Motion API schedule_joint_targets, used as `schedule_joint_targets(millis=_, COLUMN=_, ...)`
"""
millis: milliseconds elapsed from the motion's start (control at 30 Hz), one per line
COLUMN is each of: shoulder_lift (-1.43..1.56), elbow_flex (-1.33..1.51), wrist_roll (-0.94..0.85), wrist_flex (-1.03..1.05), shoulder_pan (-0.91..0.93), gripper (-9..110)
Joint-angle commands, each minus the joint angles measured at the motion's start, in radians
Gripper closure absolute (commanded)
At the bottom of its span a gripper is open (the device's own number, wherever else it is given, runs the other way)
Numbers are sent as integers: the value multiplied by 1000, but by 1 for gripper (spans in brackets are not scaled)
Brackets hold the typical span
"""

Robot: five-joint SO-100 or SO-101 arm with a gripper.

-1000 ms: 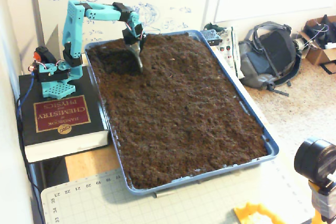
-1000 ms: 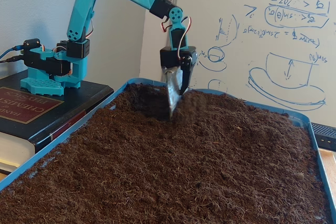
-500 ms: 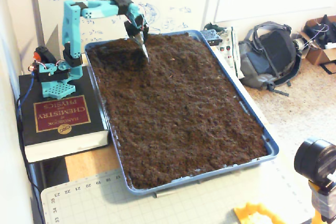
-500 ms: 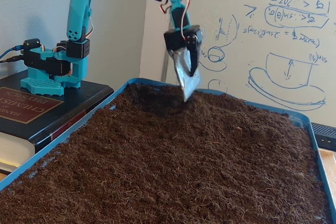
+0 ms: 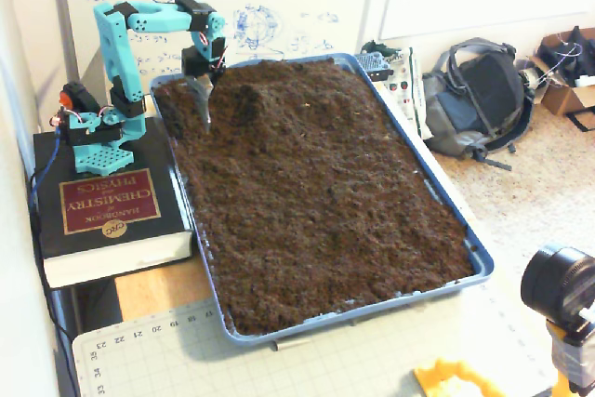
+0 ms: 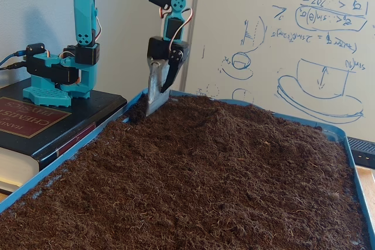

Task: Build a berm.

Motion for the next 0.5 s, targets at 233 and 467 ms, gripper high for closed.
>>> schedule_joint_targets(millis=233, shoulder_lift=-15, elbow_flex=64, wrist_roll=11, wrist_flex=-175, shoulder_pan=2, gripper=101)
schedule_joint_targets(millis=467, shoulder_lift=-123, elbow_flex=63, wrist_roll=11, wrist_flex=-187, shoulder_pan=0, gripper=101)
